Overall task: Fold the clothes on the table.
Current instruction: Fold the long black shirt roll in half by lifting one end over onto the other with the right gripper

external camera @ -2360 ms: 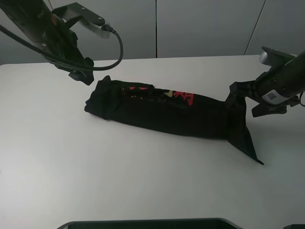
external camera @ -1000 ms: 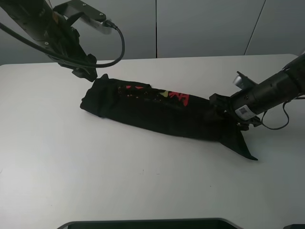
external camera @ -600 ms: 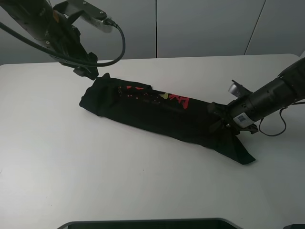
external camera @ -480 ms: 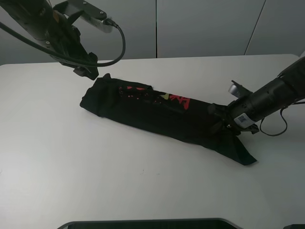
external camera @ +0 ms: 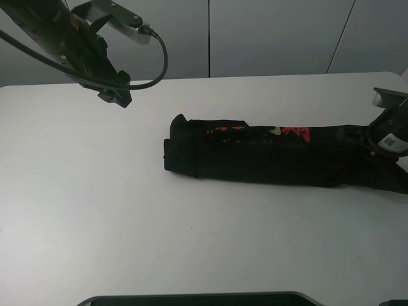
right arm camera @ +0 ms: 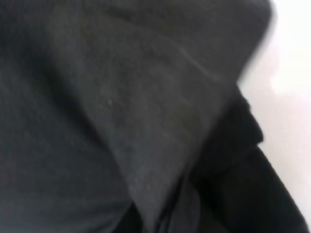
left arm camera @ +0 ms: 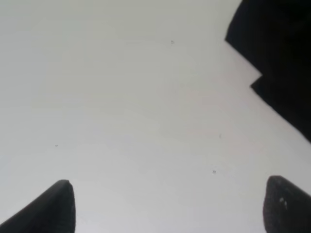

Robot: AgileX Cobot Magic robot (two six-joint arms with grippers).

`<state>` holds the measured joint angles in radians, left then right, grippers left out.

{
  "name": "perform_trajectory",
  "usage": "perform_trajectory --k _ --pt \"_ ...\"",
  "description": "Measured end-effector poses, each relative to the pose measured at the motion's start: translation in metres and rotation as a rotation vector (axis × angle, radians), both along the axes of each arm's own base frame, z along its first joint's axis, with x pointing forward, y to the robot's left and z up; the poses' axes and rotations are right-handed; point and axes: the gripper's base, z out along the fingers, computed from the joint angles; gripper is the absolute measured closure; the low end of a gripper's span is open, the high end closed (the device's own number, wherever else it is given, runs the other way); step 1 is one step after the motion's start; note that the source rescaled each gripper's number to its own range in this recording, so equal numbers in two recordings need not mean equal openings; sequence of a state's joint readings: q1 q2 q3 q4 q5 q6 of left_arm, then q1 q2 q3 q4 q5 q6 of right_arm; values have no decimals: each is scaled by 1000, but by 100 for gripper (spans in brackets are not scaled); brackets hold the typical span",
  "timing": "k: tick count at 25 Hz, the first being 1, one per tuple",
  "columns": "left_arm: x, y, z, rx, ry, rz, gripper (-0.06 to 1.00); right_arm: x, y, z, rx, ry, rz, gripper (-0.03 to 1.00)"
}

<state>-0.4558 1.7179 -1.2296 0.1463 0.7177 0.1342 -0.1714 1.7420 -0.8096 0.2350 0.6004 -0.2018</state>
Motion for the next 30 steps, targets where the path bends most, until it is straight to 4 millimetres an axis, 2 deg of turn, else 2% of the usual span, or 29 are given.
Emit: perform_trajectory --k 2,6,9,12,16,20,24,30 --pt "0 0 0 0 0 0 -6 8 -7 34 -34 -105 6 88" --pt "0 0 0 -1 -2 0 -6 13 -6 104 -50 -273 38 88" --pt "0 0 0 -2 -3 -1 -6 9 2 124 22 -293 66 88" --pt "0 0 0 -2 -3 -1 -6 8 16 123 122 -272 125 88" --pt "1 -1 1 -20 -8 4 -6 12 63 119 191 -266 264 88" --pt "0 -3 1 -42 -4 12 -6 14 125 101 243 -227 384 88" --pt "0 -3 1 -43 -4 11 -6 20 168 57 276 -130 405 88" --pt "1 -3 1 -45 -5 11 -6 27 209 -20 302 -54 368 88"
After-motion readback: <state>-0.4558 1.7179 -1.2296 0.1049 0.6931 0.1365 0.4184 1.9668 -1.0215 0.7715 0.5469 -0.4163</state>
